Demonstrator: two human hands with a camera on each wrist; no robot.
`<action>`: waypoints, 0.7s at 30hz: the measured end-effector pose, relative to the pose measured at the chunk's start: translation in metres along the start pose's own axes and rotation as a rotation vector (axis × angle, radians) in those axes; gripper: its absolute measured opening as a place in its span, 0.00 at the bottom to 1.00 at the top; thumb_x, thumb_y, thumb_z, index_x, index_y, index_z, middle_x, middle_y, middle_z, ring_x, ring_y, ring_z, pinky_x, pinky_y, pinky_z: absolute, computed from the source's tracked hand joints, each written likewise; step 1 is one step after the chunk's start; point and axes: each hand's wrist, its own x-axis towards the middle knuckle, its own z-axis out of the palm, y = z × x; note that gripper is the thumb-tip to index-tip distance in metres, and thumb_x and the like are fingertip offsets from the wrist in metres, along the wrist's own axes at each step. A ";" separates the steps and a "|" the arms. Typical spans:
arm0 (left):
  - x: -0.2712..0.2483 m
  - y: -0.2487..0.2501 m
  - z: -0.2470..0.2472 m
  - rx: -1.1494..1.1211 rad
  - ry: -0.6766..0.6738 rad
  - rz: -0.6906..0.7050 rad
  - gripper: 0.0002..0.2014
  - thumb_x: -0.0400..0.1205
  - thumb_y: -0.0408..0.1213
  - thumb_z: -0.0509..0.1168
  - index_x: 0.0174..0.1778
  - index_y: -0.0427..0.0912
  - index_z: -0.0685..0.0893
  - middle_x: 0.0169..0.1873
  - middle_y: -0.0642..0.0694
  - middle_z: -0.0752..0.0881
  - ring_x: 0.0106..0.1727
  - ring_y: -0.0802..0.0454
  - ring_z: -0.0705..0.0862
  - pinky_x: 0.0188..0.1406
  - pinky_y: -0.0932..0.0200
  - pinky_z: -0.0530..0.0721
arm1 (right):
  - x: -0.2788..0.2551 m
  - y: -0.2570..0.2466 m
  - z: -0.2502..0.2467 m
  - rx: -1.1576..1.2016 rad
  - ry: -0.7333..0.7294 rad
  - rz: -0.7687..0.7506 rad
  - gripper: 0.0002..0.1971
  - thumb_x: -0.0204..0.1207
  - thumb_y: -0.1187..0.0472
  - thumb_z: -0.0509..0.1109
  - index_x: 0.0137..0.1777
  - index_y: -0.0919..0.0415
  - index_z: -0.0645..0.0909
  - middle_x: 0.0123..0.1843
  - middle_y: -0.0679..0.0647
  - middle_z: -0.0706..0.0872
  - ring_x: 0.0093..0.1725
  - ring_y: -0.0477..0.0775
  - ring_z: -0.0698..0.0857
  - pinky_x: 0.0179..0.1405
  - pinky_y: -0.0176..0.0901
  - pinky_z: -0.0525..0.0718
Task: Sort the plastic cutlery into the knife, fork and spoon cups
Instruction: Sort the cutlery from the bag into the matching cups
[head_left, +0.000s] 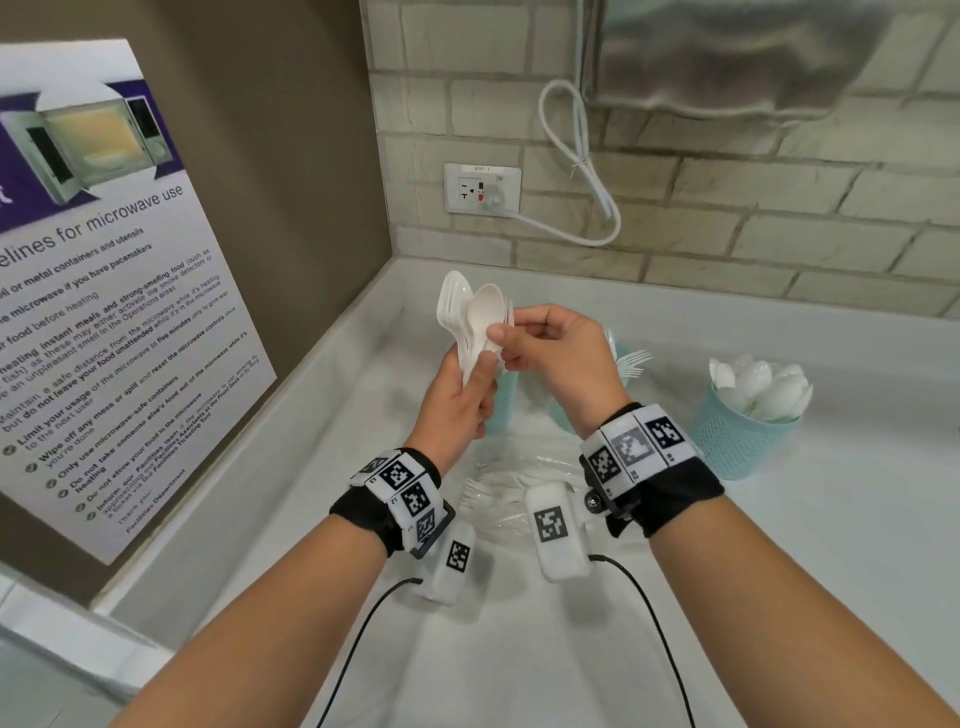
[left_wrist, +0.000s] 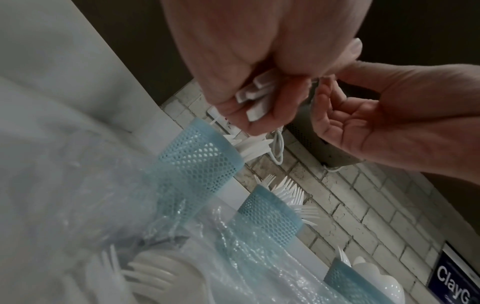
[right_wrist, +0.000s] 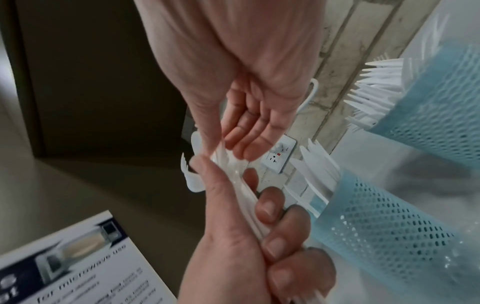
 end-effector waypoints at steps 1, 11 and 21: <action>0.000 0.001 0.000 -0.001 0.003 -0.010 0.17 0.80 0.59 0.53 0.54 0.50 0.73 0.27 0.52 0.68 0.21 0.62 0.65 0.17 0.67 0.63 | -0.001 0.000 -0.003 0.017 -0.008 -0.001 0.09 0.69 0.68 0.78 0.48 0.67 0.85 0.37 0.58 0.87 0.33 0.49 0.84 0.39 0.41 0.86; 0.003 -0.007 0.016 0.140 0.084 -0.006 0.13 0.86 0.52 0.55 0.61 0.50 0.73 0.30 0.57 0.72 0.27 0.63 0.70 0.30 0.67 0.70 | -0.009 -0.030 -0.027 -0.006 0.135 -0.167 0.08 0.81 0.49 0.64 0.53 0.52 0.72 0.32 0.47 0.77 0.27 0.44 0.76 0.30 0.39 0.76; 0.005 -0.006 0.053 0.275 0.046 0.085 0.15 0.86 0.48 0.55 0.64 0.43 0.69 0.49 0.40 0.82 0.55 0.39 0.80 0.51 0.54 0.82 | -0.017 -0.040 -0.038 -0.200 0.199 -0.200 0.09 0.74 0.54 0.74 0.44 0.60 0.82 0.36 0.52 0.86 0.33 0.41 0.80 0.35 0.33 0.80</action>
